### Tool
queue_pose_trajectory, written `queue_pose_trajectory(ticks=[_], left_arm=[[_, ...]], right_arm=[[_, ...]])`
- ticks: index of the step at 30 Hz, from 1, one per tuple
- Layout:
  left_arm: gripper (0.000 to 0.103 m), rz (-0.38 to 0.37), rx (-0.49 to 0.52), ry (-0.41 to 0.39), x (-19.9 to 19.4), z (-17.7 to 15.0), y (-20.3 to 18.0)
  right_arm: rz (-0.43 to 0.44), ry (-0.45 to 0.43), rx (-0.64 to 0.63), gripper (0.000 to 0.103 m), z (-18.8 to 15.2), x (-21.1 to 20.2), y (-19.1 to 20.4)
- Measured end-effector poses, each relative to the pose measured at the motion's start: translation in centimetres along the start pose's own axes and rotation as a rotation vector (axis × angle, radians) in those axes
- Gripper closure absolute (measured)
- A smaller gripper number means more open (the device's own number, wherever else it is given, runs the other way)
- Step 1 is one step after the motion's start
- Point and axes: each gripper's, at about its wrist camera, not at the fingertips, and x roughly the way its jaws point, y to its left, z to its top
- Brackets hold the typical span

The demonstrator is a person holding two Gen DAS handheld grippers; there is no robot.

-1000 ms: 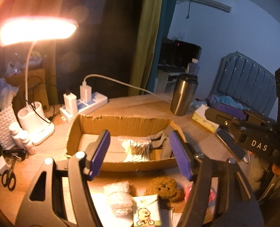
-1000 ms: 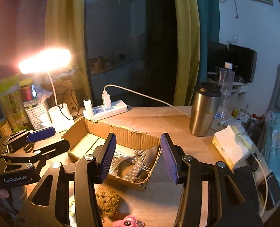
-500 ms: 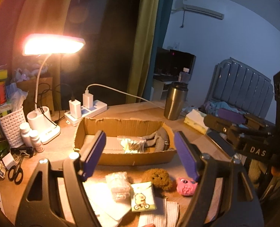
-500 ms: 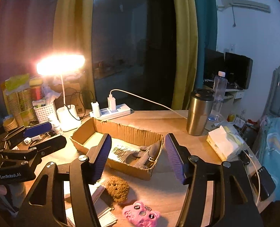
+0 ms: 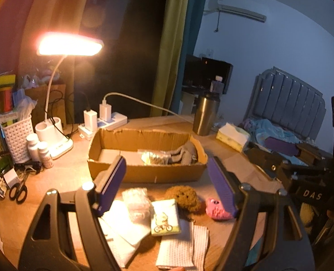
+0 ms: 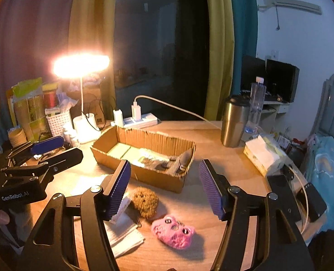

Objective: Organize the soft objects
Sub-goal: 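Open both tools and withdraw them from the box toward the remaining items, then grasp the cyclist tissue pack with the left tool while the right tool grasps the pink plush keychain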

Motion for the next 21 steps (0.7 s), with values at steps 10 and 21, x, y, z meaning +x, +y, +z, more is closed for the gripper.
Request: queue_pose_trajectory(ticks=[10,21], left_arm=[[0.027,0.021,-0.003,0.069,1.2,-2.8,-0.7],[0.027,0.056,0.005,0.175,3.7,-5.2,-0.8]], right_arm=[[-0.009,0.083,0.026,0.037,-4.2,1.2,-0.9],[0.044,0.175,0.047,0.030,-7.2,4.1,-1.7]])
